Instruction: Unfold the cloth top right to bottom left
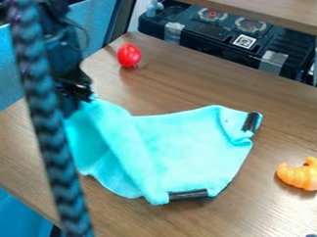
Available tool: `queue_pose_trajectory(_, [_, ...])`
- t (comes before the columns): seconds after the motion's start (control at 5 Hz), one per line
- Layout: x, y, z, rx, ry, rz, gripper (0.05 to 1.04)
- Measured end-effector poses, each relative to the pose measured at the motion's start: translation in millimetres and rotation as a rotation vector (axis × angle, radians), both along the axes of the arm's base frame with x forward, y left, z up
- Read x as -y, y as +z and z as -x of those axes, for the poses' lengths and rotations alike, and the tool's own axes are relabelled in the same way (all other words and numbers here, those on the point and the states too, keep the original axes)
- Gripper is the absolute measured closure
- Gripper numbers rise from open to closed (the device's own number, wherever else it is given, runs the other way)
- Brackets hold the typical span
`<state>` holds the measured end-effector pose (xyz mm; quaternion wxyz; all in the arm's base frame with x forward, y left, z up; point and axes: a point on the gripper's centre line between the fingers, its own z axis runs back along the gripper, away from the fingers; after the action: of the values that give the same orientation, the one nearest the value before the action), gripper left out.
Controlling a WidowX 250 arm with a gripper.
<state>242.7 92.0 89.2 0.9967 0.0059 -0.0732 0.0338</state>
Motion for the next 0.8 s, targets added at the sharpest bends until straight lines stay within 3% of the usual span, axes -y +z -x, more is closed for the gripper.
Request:
queue_pose_trajectory(0.4, [-19.9,-0.1,14.3,0.03,-0.068,-0.017,1.028])
queue_pose_trajectory(0.6, [-32.2,-7.7,19.0,0.011,-0.053,-0.016,1.005])
queue_pose_trajectory(0.8, [-42.2,-10.5,23.2,0.005,0.028,0.038,0.854])
